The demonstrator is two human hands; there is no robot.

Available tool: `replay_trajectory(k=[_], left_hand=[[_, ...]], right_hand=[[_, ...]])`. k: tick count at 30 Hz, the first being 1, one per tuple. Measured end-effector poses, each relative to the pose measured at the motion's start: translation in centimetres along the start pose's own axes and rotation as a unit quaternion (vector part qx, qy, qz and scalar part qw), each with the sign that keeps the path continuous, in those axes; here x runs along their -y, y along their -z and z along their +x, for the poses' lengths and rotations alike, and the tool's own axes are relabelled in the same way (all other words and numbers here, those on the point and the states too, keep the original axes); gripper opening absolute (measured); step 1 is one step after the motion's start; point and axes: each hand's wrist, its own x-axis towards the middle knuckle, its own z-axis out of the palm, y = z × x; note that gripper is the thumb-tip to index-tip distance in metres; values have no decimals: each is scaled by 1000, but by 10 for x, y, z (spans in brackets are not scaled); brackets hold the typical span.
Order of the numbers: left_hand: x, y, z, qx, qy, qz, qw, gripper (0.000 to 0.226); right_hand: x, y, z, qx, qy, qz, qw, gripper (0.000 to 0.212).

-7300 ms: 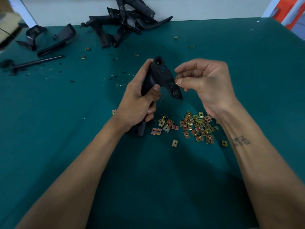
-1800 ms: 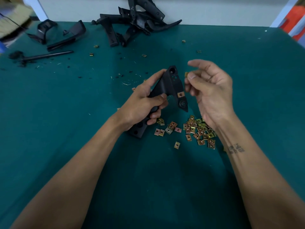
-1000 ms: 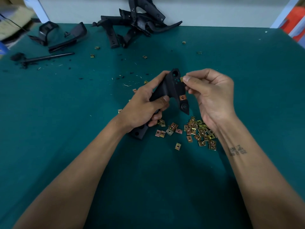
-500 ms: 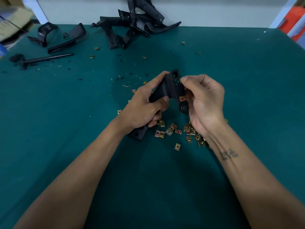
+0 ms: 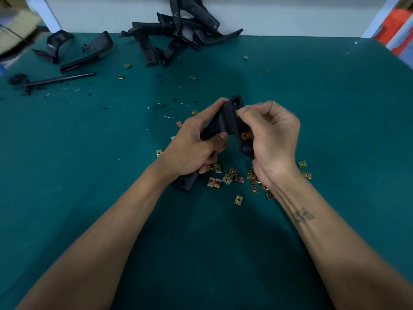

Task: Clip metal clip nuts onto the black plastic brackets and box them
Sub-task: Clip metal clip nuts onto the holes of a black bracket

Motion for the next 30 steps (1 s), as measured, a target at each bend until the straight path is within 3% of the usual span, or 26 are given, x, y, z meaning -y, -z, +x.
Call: replay_trajectory(k=[8,14,16,18,21,24,26,27,30], left_hand=[[2,4,-1,-20,6,-37,999,69],[3,5,-2,-74,-1,-118,990,52],[1,2,-1,-143,-13,-160,977,42],[-2,-3,1,-275,-46,-200,939,38],[-6,-1,4,-397,-117,-271,869,31],[-10,0,5,-405,-142,-299,852,33],[-13,-4,3,-378,-143,-313,860,33],[-14,-8,2,-356,-139,-320,867,30],[-16,-18,-6,-287,-99,-317,899,19]], right_hand=[[10,8,0,137,-72,55,986,12],[5,9,-1,206,-63,56,975,41],[-2,3,-5,195,-41,32,979,42],[-9,-1,-10,165,9,-74,984,35],[-13,-3,-20,206,141,-276,928,14],[-18,-10,-31,253,191,-380,869,32],[-21,-18,-38,237,216,-418,850,28],[-21,-20,-40,231,207,-406,860,23],[-14,-20,-37,230,88,-254,935,9]])
